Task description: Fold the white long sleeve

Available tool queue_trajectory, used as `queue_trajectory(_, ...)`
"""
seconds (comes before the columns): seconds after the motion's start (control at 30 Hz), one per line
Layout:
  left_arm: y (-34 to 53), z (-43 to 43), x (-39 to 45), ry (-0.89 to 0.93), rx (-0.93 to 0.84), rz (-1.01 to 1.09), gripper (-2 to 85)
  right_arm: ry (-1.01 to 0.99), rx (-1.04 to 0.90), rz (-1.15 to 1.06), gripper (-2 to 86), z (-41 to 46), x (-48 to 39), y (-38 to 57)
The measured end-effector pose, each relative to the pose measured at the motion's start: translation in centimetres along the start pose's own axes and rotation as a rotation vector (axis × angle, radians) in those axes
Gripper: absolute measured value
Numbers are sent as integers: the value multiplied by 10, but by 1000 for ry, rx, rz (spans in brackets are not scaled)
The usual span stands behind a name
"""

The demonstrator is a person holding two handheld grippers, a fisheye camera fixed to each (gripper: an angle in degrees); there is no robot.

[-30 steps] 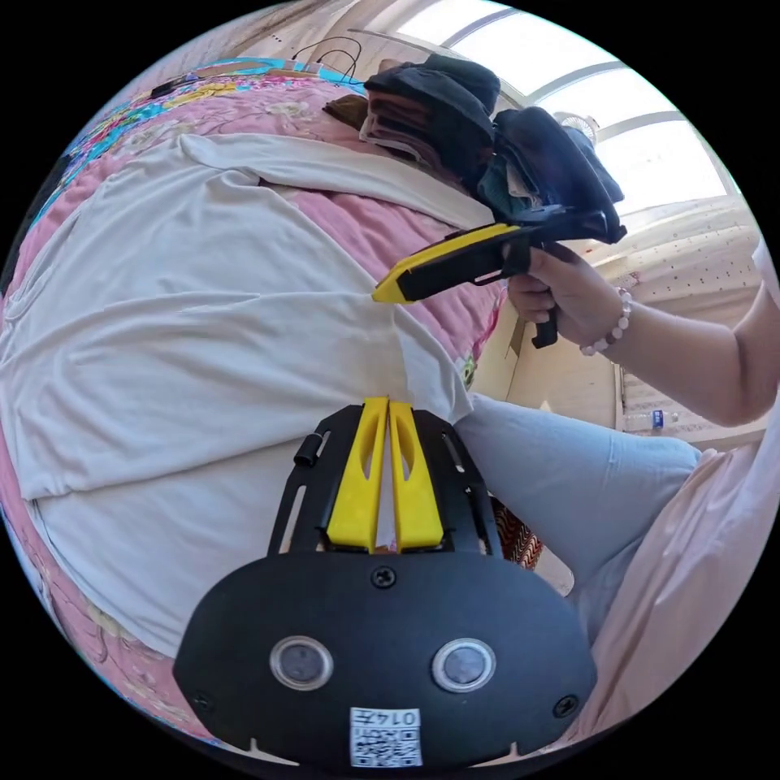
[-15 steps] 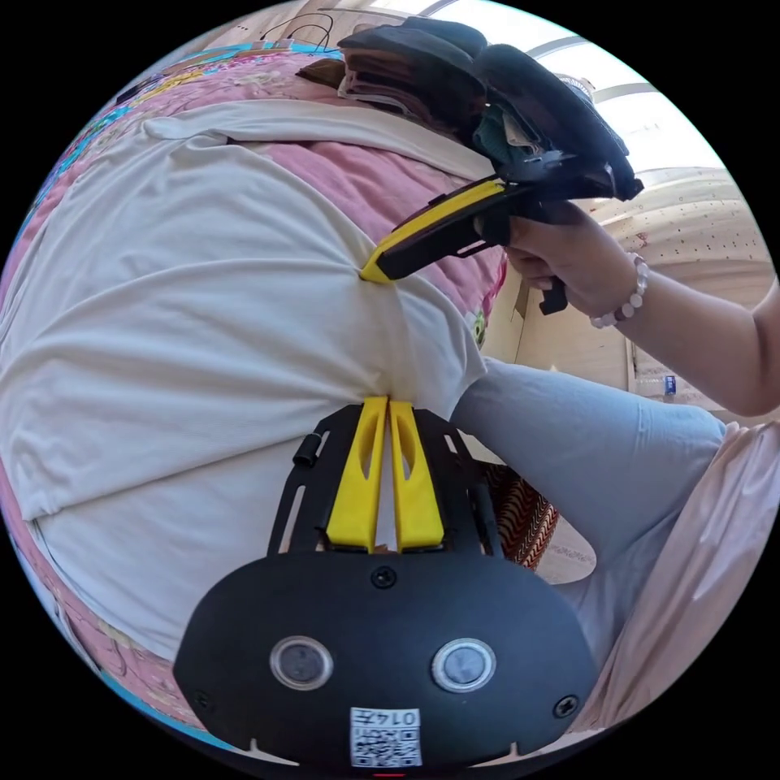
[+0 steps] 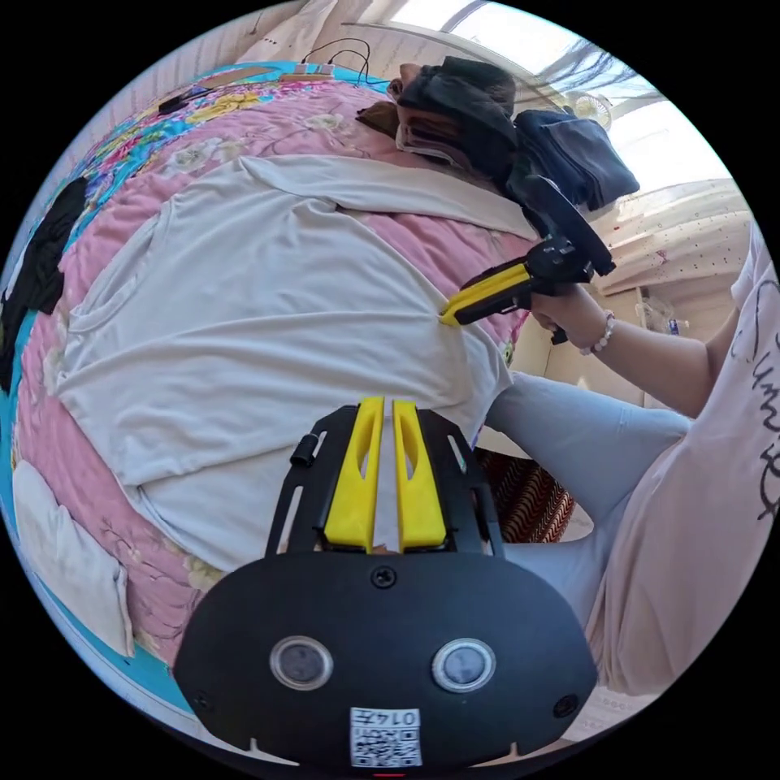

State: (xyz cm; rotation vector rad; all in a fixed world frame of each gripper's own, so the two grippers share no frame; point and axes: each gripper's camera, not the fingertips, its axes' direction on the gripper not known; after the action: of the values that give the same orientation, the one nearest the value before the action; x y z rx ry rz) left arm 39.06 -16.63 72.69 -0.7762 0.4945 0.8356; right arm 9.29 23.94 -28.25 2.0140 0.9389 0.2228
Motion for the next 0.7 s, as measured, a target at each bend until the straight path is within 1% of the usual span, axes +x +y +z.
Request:
queue_trajectory(0.13, -45, 3, 1, -90, 42, 59, -6, -58, 49, 47, 106, -11, 5, 20)
queue_trajectory(0.27, -90, 13, 12, -45, 106, 156, -4, 55, 101, 99, 111, -27, 14, 44)
queue_trajectory(0.33, -125, 22, 24, -35, 136, 243, 6, 89, 101, 123, 111, -30, 21, 53)
queue_trajectory(0.53, -207, 53, 58, -50, 177, 439, 50, 205, 117, 232, 113, -30, 52, 90)
queue_trajectory(0.7, -250, 78, 83, -103, 170, 526, 66, 328, 147, 353, 115, -26, 83, 120)
